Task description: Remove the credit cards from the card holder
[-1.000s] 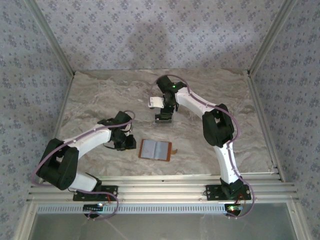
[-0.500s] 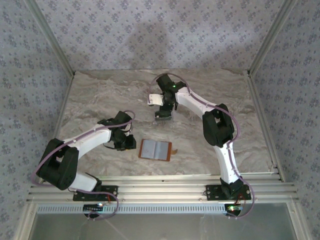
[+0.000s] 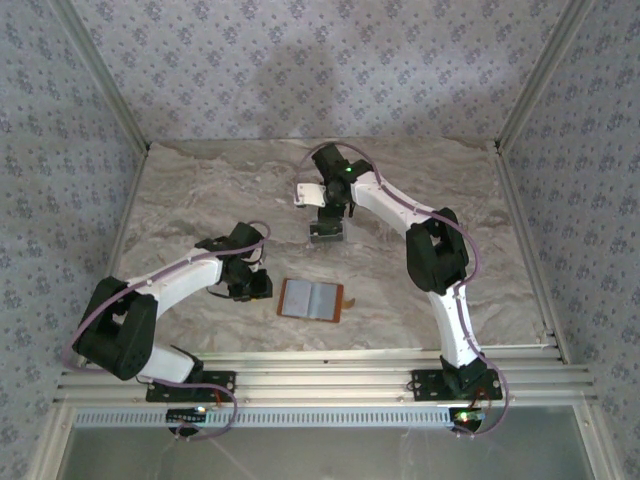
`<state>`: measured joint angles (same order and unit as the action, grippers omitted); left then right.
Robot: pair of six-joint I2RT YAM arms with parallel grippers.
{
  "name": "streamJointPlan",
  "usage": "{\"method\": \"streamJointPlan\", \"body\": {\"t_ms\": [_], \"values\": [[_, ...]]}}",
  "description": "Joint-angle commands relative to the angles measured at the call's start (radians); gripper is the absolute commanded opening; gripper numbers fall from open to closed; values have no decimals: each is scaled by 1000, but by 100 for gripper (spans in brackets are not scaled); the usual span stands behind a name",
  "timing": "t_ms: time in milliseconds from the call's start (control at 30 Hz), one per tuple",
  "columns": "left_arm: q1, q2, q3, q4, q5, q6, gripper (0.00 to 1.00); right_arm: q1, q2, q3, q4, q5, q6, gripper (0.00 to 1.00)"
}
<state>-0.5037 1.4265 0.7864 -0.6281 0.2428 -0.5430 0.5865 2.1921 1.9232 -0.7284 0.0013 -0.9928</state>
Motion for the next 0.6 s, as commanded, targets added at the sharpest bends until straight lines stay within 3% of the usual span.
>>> {"method": "streamJointPlan", "body": {"t_ms": [0,567], "values": [[7,-16,31,-26,10,-4,23,0,19,34,25,27,-18,55],[8,-37,24,-35,2,-4,23,1,18,4,199,89,14,57]]}}
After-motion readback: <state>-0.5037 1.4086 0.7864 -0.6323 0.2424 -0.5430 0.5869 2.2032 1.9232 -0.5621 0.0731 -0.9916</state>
